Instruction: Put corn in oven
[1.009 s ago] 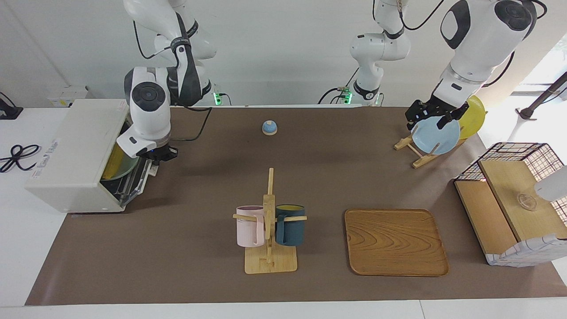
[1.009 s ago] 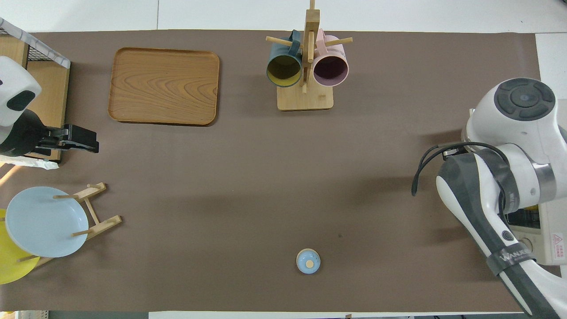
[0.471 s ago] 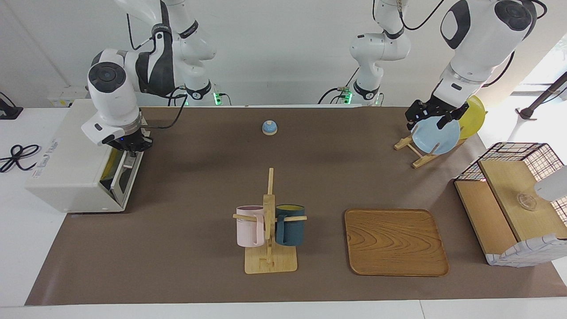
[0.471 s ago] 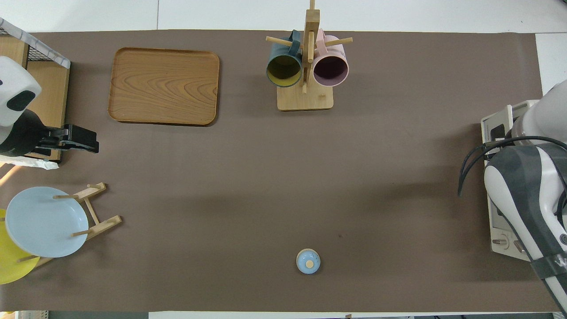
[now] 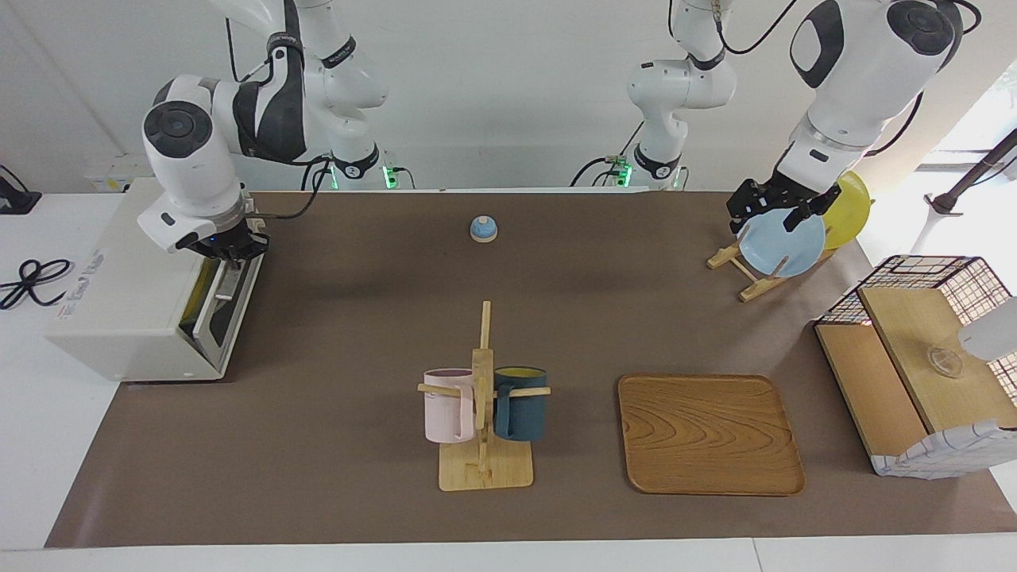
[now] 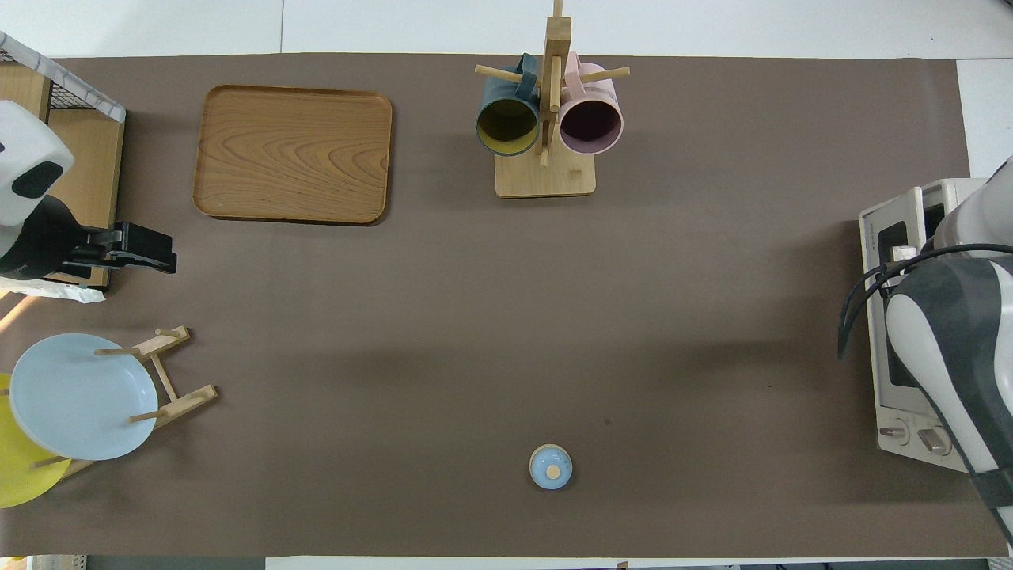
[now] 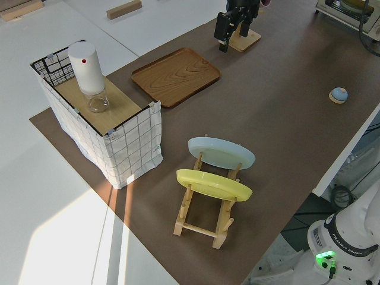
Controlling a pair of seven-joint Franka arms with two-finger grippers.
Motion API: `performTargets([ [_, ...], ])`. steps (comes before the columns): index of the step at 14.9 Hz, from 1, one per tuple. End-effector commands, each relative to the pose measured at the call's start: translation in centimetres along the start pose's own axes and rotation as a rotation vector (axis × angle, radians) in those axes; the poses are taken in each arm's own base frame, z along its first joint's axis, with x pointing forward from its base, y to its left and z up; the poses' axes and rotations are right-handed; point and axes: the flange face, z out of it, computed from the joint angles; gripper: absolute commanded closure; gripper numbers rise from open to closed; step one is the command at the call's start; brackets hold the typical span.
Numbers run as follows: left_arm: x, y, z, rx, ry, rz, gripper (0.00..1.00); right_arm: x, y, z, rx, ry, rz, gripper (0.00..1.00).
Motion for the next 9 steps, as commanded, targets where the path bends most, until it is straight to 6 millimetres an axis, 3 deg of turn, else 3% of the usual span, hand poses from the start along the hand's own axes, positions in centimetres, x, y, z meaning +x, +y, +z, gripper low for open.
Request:
performTargets([
  [1,-0.4,-0.3,-0.3,0.016,0.018,0.002,0.00,-0.8,1.7,-0.2,0.041,-0.001,-0.014,1.00],
  [6,-0.4,-0.3,-0.2,0.016,0.016,0.002,0.00,-1.0,1.5,-0.9,0.048,0.008,-0.015,1.00],
  [8,-0.4,-0.2,-0.3,0.014,0.017,0.002,0.00,-0.8,1.3,-2.5,0.085,0.019,-0.004,1.00],
  [9,-0.4,-0.3,-0.3,0.016,0.018,0.002,0.00,-0.6,0.9,-3.4,0.120,0.029,0.002,0.90],
])
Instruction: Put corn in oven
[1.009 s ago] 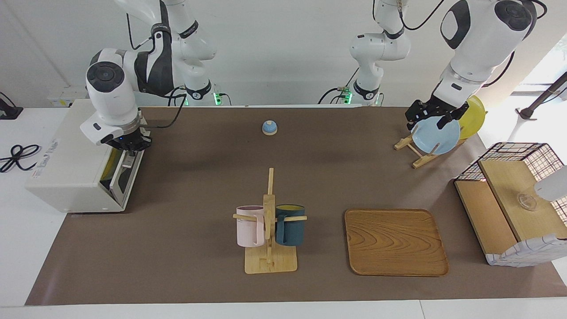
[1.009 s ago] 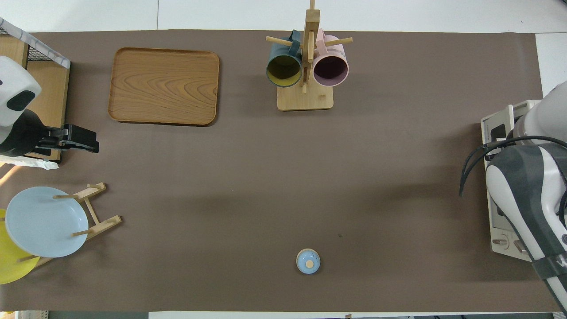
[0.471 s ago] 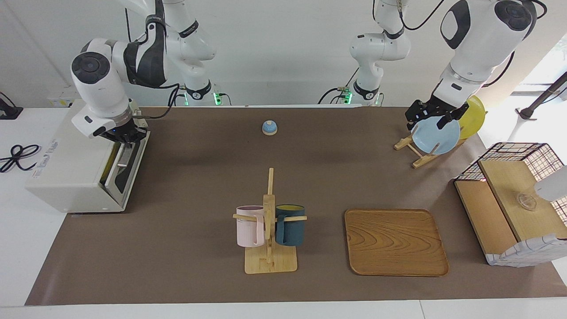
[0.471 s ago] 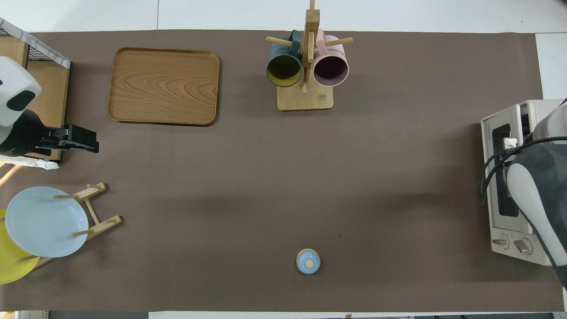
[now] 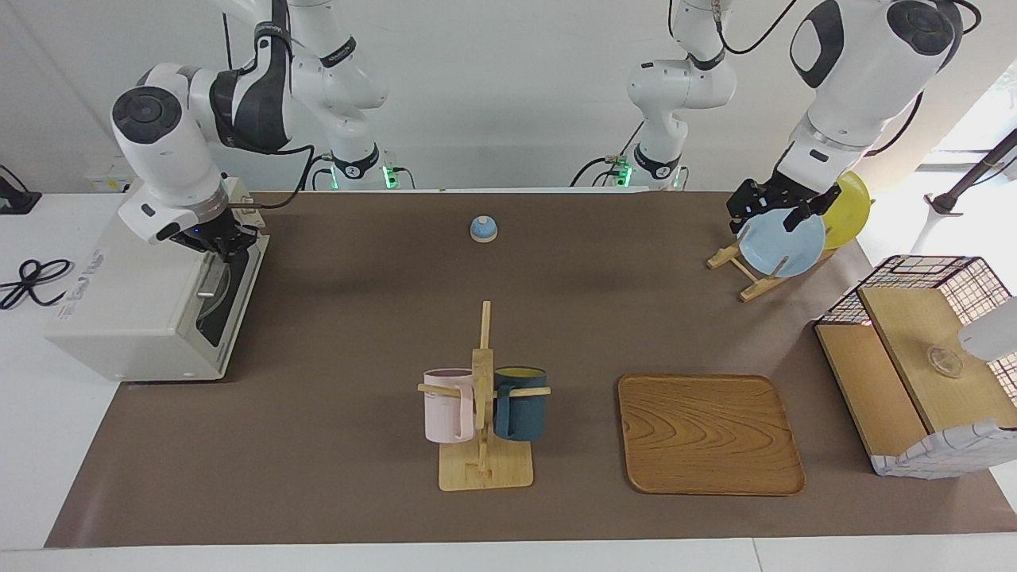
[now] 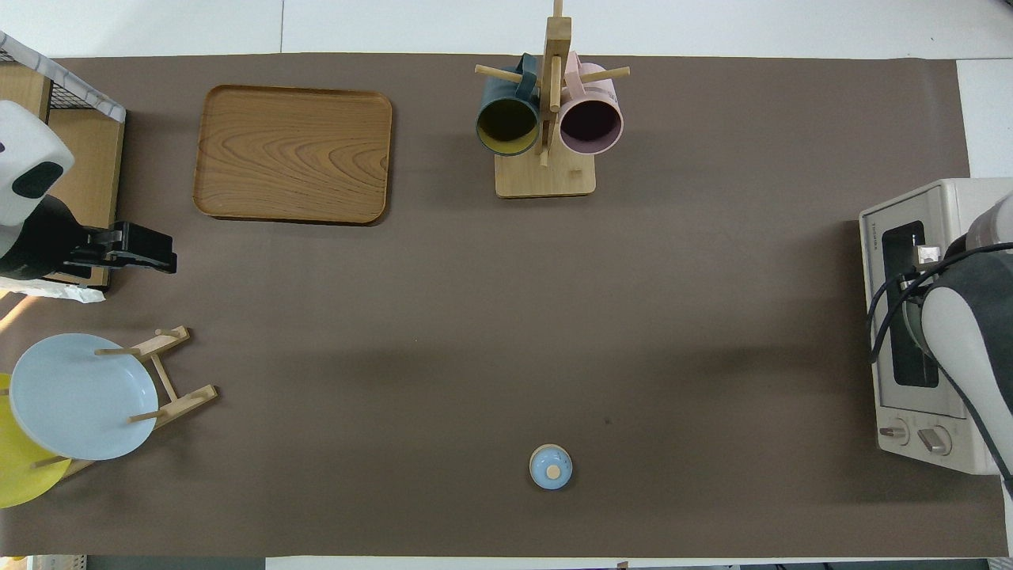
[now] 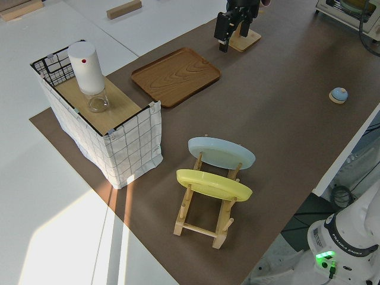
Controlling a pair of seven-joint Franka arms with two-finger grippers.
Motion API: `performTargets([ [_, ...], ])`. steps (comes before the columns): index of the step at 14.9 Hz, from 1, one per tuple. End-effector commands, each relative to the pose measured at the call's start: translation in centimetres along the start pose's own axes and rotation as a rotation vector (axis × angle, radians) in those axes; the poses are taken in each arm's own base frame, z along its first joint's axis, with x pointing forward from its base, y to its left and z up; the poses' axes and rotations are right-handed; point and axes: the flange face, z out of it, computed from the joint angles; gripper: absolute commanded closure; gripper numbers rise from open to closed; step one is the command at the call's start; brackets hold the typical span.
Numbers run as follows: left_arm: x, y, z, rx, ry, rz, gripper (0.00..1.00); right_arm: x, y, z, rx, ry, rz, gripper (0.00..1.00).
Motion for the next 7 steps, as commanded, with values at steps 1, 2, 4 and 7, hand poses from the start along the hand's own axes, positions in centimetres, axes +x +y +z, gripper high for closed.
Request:
performTargets([
  [1,-0.4,-0.3,-0.3,0.016,0.018,0.002,0.00,-0.2,-1.1,-2.9,0.086,0.018,-0.008,0.78],
  [2,-0.4,-0.3,-0.3,0.016,0.018,0.002,0.00,-0.3,-1.7,-3.8,0.112,0.022,-0.008,0.67],
  [4,-0.4,-0.3,-0.3,0.016,0.018,0.002,0.00,-0.4,-3.2,-5.8,0.174,0.030,-0.020,0.42],
  [7,-0.5,-0.3,-0.4,0.016,0.019,0.002,0.00,-0.4,-5.5,-8.2,0.214,0.050,-0.019,0.00],
])
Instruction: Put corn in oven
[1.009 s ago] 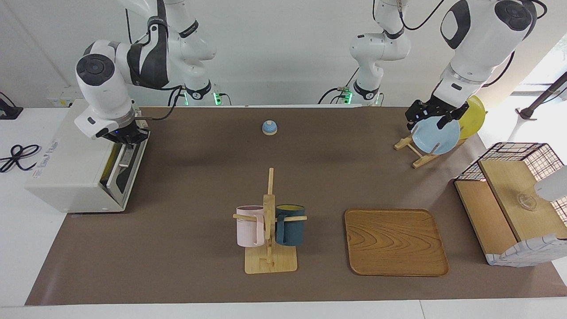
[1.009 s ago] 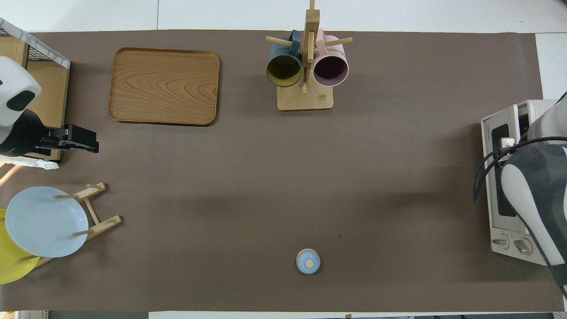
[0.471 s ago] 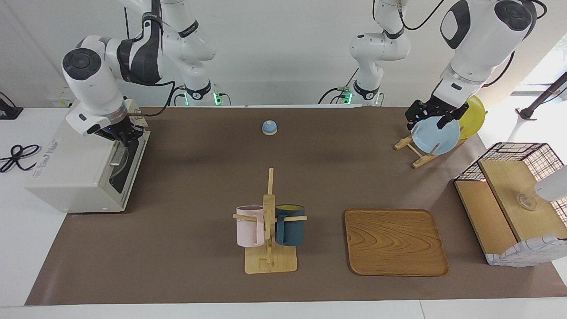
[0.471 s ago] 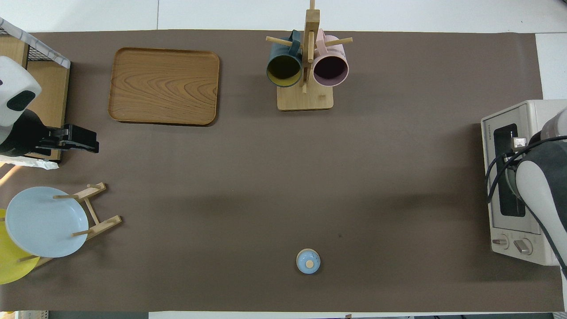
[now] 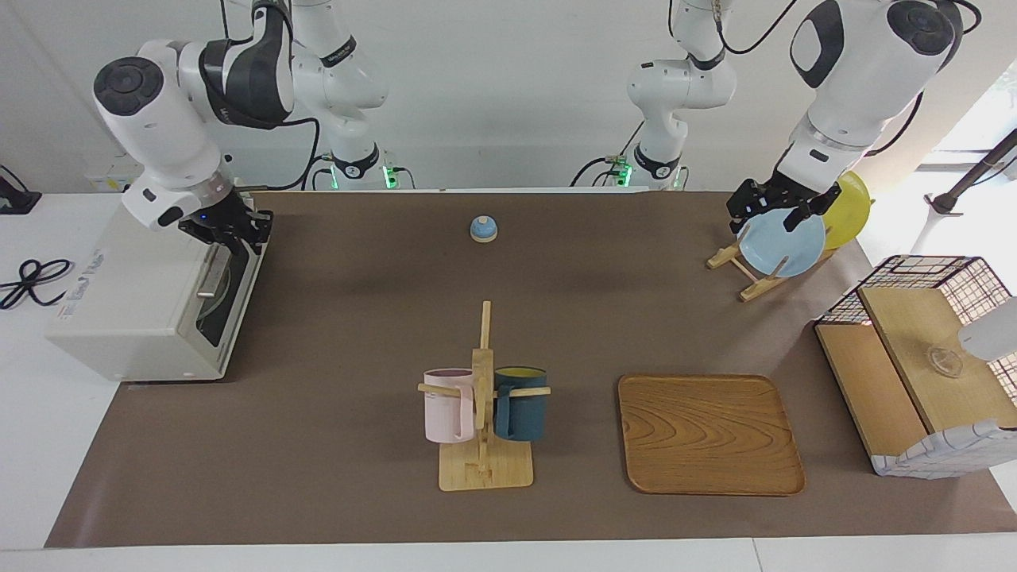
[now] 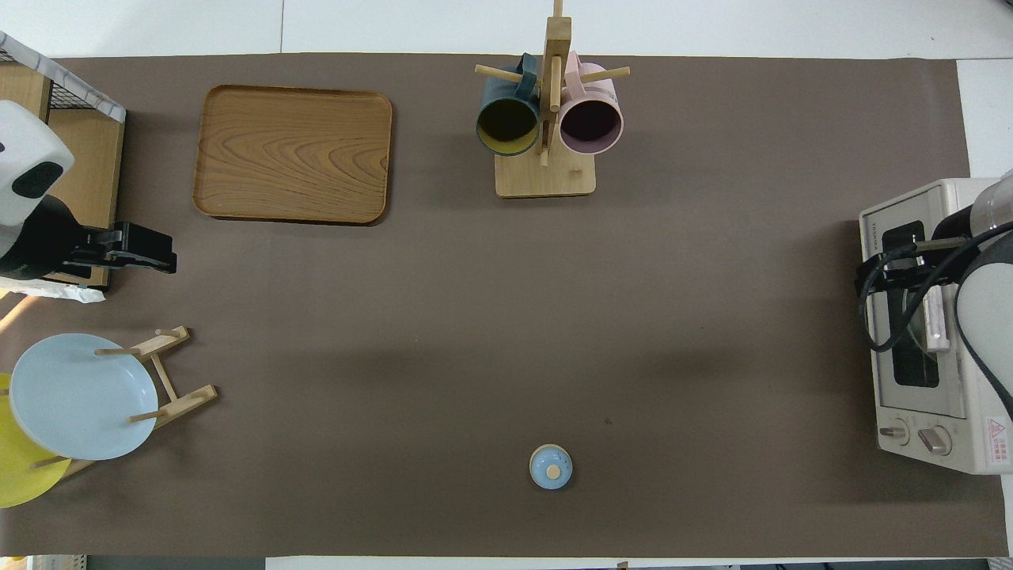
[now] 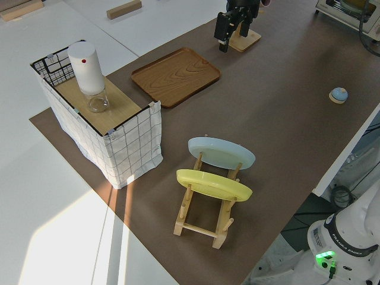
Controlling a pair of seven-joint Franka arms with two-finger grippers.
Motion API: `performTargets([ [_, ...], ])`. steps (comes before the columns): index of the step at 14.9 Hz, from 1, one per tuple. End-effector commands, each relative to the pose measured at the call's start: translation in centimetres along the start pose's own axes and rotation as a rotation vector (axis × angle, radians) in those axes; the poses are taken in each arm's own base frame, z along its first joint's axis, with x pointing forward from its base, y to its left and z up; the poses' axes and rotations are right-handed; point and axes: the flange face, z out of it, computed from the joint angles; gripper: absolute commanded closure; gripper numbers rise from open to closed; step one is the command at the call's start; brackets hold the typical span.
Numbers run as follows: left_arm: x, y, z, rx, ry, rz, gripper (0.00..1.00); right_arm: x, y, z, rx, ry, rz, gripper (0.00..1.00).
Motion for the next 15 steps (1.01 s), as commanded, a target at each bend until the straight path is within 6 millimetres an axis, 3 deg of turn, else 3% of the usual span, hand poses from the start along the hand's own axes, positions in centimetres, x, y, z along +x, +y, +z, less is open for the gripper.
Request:
performTargets([
  [1,-0.4,-0.3,-0.3,0.016,0.018,0.002,0.00,-0.1,-2.3,-1.4,0.026,0.003,0.003,0.00],
  [4,-0.4,-0.3,-0.3,0.016,0.018,0.002,0.00,-0.2,-4.0,-3.5,0.022,0.013,-0.017,0.00],
  [7,-0.4,-0.3,-0.2,0.016,0.016,0.002,0.00,-0.3,-5.0,-4.3,0.021,0.025,0.059,0.00],
  [15,-0.4,-0.3,-0.2,0.016,0.016,0.002,0.00,-0.2,-5.1,-5.5,0.016,0.054,0.063,0.00],
])
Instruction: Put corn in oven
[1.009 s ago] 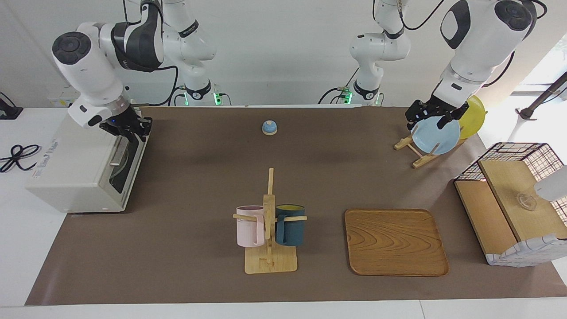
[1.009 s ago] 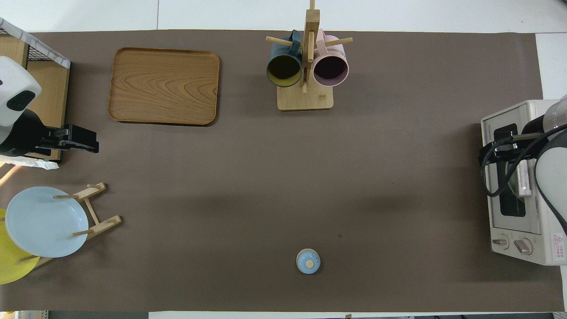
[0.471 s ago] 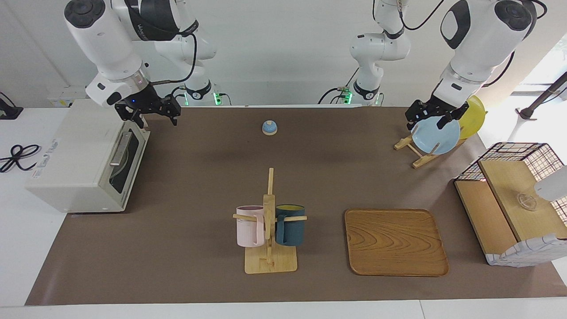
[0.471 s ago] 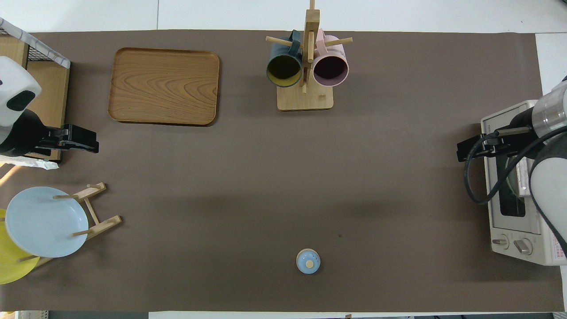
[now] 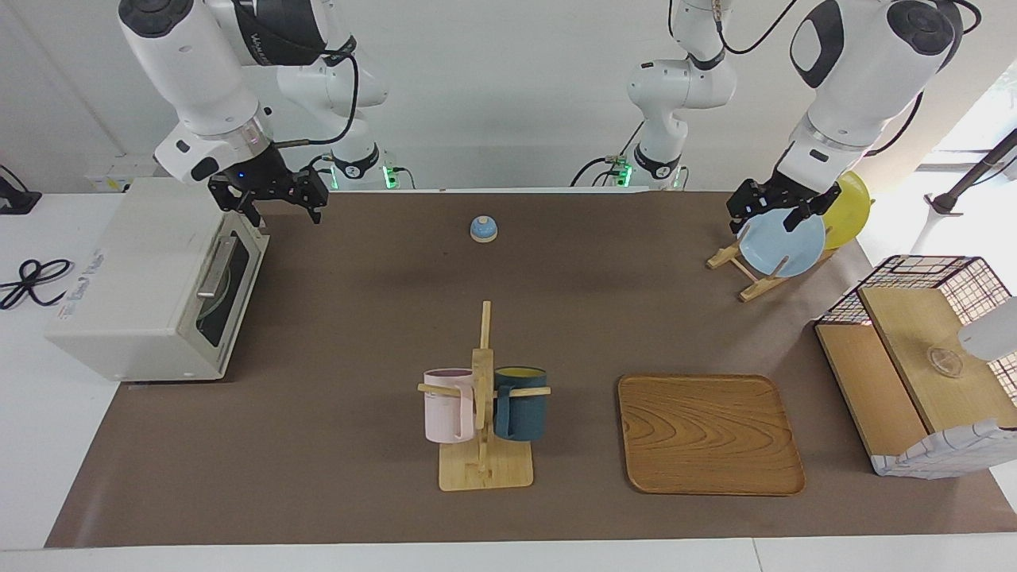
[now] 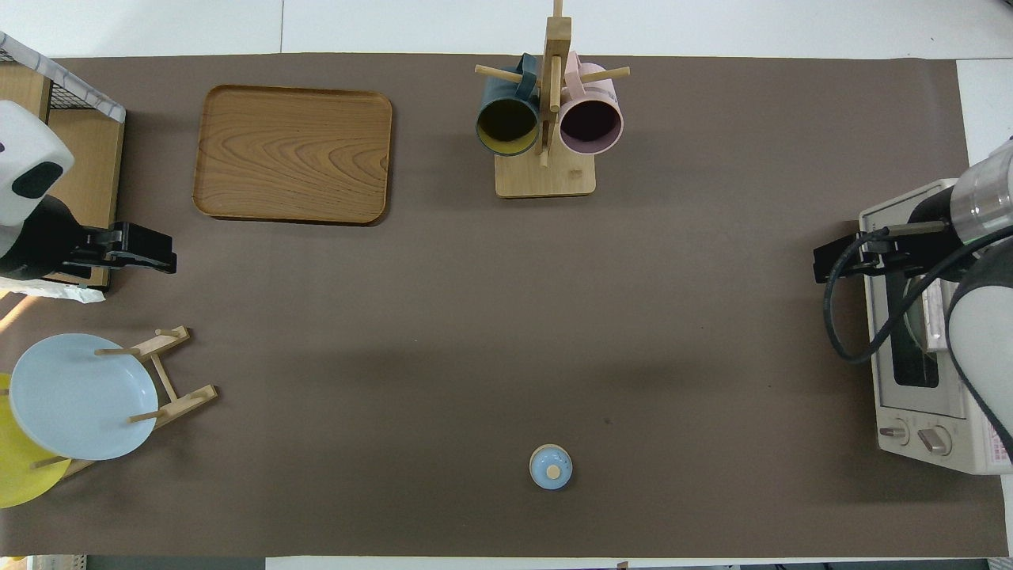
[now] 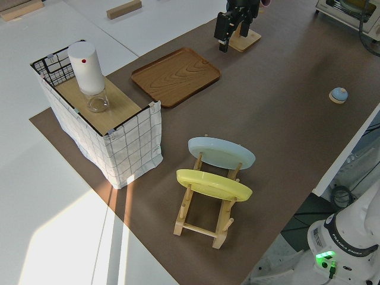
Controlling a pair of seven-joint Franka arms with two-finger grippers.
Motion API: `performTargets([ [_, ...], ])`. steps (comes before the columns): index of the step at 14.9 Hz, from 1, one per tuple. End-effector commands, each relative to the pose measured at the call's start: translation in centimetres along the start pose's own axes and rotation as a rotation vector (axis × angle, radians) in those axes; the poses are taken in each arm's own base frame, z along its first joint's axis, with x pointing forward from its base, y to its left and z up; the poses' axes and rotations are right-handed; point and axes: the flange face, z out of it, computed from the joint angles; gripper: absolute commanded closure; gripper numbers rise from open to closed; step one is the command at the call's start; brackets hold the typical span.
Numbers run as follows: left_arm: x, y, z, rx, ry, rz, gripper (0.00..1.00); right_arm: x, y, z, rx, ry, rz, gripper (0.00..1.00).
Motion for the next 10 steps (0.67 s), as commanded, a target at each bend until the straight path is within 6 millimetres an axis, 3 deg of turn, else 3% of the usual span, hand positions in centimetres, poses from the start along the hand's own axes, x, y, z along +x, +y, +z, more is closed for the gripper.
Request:
performTargets([
  [1,-0.4,-0.3,-0.3,0.016,0.017,0.002,0.00,0.1,0.1,-1.1,0.008,0.011,0.018,0.00],
  [10,-0.4,-0.3,-0.3,0.016,0.017,0.002,0.00,0.0,1.1,-1.4,0.010,0.014,0.034,0.00],
])
